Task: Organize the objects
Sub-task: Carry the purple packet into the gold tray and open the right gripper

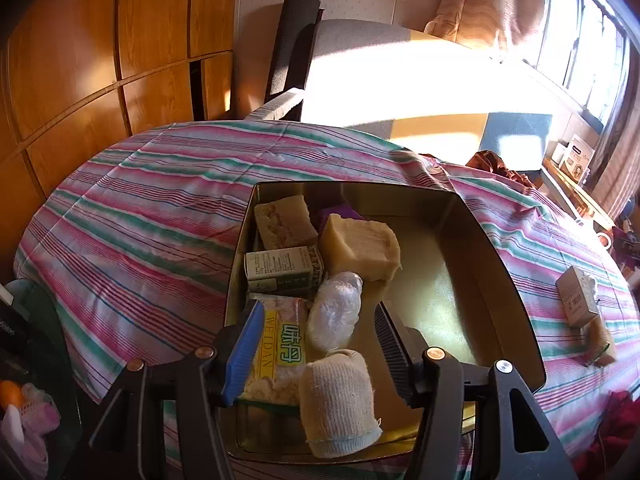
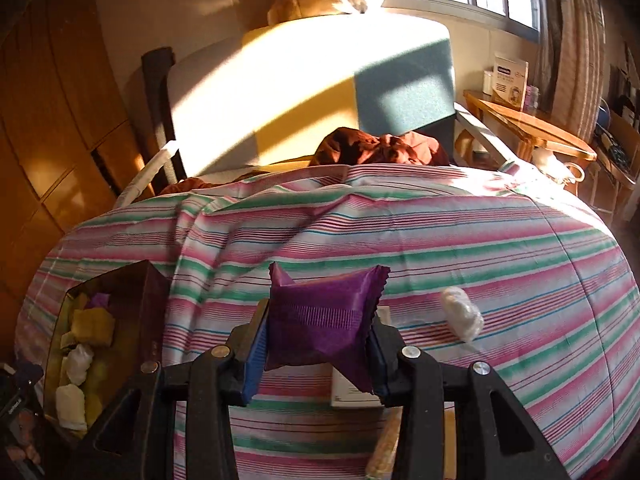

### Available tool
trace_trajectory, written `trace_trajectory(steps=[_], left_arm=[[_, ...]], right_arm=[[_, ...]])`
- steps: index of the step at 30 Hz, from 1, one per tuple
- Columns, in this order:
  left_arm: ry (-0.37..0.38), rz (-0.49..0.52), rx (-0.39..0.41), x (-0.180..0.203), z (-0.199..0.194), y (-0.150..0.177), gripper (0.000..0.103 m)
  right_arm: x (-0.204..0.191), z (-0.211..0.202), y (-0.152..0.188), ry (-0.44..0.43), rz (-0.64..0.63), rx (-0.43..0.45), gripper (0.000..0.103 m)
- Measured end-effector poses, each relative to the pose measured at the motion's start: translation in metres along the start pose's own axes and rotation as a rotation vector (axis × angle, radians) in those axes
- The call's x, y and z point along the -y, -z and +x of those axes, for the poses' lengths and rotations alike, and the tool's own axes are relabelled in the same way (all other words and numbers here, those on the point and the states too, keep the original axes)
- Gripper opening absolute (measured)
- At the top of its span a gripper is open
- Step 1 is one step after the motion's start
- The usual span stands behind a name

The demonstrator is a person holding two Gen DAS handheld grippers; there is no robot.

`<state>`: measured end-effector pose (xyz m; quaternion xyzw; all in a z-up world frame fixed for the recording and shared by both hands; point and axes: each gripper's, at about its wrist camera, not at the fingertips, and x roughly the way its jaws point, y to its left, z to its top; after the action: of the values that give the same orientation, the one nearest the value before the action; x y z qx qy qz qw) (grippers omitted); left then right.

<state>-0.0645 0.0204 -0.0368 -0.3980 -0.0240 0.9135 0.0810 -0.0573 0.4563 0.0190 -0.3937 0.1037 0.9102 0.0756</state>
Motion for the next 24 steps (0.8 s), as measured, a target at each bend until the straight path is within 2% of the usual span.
trace_trajectory(steps=[5,11,19,24], left_arm=[[-0.012,-0.037,0.007,-0.018,-0.007,0.007,0.059],[-0.033,-0.088,0.007,-0.043,-0.013,0.015,0.059],[-0.026,-0.126,-0.011,-0.058,-0.012,0.024,0.060],[-0.028,-0.136,-0.023,-0.063,-0.008,0.028,0.062]], right_arm=[[-0.105,0.017,0.012,-0.170,-0.167,-0.058,0.042],[-0.204,0.061,0.041,-0.285,-0.278,-0.181,0.042],[-0.279,0.131,0.074,-0.277,-0.311,-0.351,0.045],[-0.296,0.137,0.090,-0.253,-0.369,-0.363,0.046]])
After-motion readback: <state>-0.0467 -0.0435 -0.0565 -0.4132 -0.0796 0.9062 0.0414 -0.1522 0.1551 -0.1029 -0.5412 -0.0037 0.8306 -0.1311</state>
